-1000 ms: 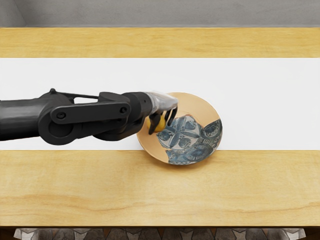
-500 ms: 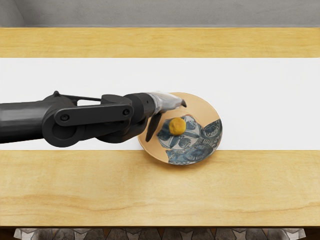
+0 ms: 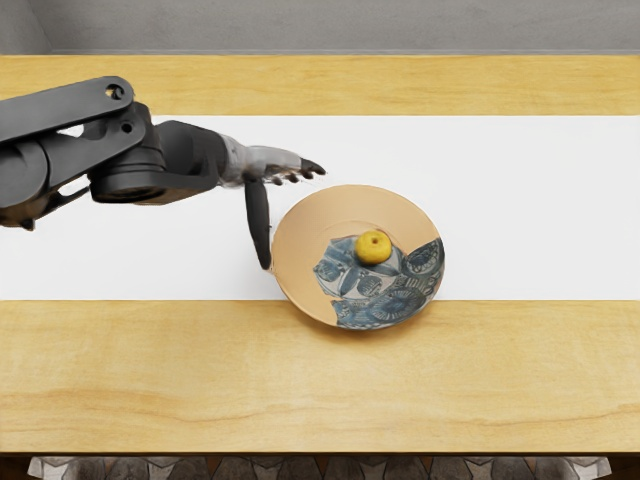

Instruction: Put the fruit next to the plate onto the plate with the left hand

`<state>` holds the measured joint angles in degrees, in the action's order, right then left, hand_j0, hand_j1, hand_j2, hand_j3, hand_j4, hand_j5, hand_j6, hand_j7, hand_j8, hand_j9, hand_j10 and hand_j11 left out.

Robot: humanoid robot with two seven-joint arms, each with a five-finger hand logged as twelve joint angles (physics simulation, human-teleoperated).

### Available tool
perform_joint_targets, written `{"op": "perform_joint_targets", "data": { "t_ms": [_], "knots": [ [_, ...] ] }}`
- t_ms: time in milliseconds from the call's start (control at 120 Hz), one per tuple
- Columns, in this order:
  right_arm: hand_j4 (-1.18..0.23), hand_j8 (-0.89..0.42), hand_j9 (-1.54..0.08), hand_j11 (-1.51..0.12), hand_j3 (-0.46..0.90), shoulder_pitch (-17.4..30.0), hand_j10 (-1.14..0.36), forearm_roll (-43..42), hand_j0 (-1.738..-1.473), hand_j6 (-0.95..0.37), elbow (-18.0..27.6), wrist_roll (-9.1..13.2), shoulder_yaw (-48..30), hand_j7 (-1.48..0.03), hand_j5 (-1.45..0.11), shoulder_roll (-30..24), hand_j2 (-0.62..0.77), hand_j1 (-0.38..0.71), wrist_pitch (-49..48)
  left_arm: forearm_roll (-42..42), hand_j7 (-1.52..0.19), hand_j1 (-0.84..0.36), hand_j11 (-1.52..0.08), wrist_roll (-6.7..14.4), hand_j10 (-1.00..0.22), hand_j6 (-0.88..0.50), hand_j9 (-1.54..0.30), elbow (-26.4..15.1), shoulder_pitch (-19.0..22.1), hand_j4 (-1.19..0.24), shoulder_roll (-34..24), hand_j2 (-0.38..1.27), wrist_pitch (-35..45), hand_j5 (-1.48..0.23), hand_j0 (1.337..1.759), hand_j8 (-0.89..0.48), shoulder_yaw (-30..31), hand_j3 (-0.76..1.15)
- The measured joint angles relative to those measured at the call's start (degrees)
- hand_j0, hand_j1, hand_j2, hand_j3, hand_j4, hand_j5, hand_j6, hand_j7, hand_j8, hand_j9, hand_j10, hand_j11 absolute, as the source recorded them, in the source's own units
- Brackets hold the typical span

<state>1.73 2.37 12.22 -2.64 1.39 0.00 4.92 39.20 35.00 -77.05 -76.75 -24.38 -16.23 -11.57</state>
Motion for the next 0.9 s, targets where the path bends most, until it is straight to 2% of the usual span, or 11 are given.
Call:
{"op": "perform_joint_targets", "data": {
  "t_ms": [333,625,900],
  "knots": [
    [-0.02,-0.02,-0.03,-0.03,0.00,-0.04,-0.02,0.03,-1.658,-0.02,0.01,-0.02,0.02,-0.03,-0.03,0.00,0.00,-0.32,0.00,-13.68,0.00,0.35,0.00,0.00,0.00,0.00,0.00,-0.07,1.17,0.00,-11.47,0.00,-10.87,0.00,1.658,0.00,-4.84,0.00],
    [-0.02,-0.02,-0.03,-0.03,0.00,-0.06,-0.02,0.06,-1.658,-0.02,0.06,0.00,0.02,-0.03,-0.03,0.00,0.00,-0.32,0.00,-22.74,0.00,0.35,0.00,0.00,0.00,0.00,0.00,0.68,2.81,0.00,-19.66,0.00,-17.18,0.00,1.658,0.00,-6.53,0.00],
    [-0.02,-0.02,-0.03,-0.03,0.00,-0.06,-0.02,0.02,-1.658,-0.02,0.04,0.00,0.02,-0.03,-0.03,0.00,0.00,-0.32,0.00,-23.96,0.00,0.35,0.00,0.00,0.00,0.00,0.00,1.16,2.84,0.00,-21.14,0.00,-18.67,0.00,1.658,0.00,-6.69,0.00]
  ]
}}
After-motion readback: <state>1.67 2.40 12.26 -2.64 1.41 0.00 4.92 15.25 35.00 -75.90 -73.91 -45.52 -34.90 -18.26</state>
